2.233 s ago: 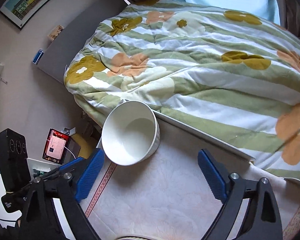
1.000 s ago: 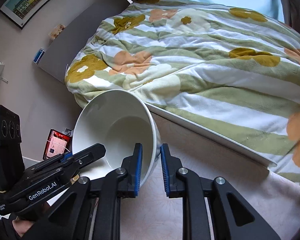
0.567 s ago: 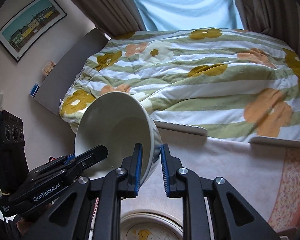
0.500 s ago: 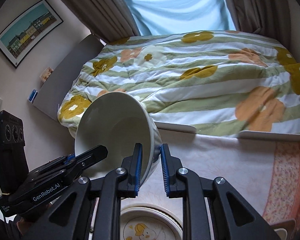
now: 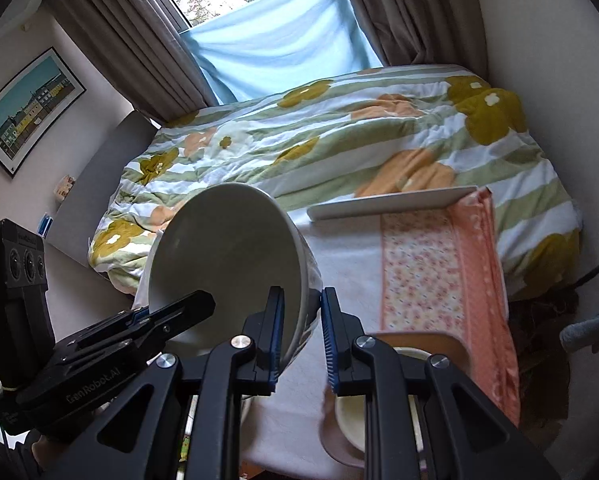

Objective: Organize plates and bowls
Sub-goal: 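Carry the white bowl with both grippers and lower it into the cream bowl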

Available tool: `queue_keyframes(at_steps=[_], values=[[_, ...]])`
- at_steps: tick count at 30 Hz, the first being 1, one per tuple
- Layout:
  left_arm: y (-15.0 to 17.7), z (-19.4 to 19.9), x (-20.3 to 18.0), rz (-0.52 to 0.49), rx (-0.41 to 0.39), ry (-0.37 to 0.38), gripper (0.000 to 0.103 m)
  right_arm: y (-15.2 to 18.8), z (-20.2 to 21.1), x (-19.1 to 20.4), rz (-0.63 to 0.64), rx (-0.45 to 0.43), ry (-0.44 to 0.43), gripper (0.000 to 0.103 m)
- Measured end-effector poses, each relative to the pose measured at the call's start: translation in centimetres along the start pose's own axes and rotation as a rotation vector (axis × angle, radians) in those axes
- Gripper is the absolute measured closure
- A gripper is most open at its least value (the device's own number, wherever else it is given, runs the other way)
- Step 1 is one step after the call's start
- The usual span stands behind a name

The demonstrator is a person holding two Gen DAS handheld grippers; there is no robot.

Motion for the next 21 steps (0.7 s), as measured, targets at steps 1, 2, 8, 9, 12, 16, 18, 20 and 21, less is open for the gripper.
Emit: queue_keyframes(at_steps=[1,2,8,9,12,16,18,20,21], values=[[0.8,-0.4,-0.8,0.002,0.009,0.003,0.085,0.6,0.5,-0.8,-0.001,0.006,0.006,0.086],[1.5,-0.8,-1.6,0.004,0.021,0.004,0.085,1.0,0.9,-1.6,-0.002,0.013,0.012,0.086],[5.8,-3.9,-4.3,-0.019,0.115,-0.015,0.085,4.3,1.1,-5.7,-0.044,0.065,0.043,0.086],[6.3,-4.5,-4.6,-0.026,0.131,-0.02,0.085,4.9,0.8,-6.3,-0.055,0.074,0.048,0.086],[7.9,-6.2,-5.2,-0.049,0.163,-0.047,0.085,6.5,0.1,-8.3,-0.085,0.105,0.051,0.086],[9.2,-8.3,-5.4,-0.086,0.199,-0.087,0.085,8.3,-0.8,-10.1,-0.093,0.125,0.066,0.086],[9.6,-8.9,-5.6,-0.112,0.203,-0.109,0.085,8.8,-1.2,-10.3,-0.075,0.126,0.083,0.086],[9.7,-9.3,-5.8,-0.146,0.199,-0.137,0.085,9.2,-1.4,-10.3,-0.062,0.121,0.091,0.086],[9.7,-9.5,-6.0,-0.161,0.194,-0.146,0.085,9.3,-1.5,-10.3,-0.053,0.116,0.096,0.086]])
Point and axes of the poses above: each gripper's, at about its wrist camera, not at the fingertips, and z roughly against the way its jaws point, x to its left, y to its underside, the point moved 1 cm from there along -z, roughly the way its jaws point, and after that the axes turned 6 degrees about -y, right-handed, at the moved point
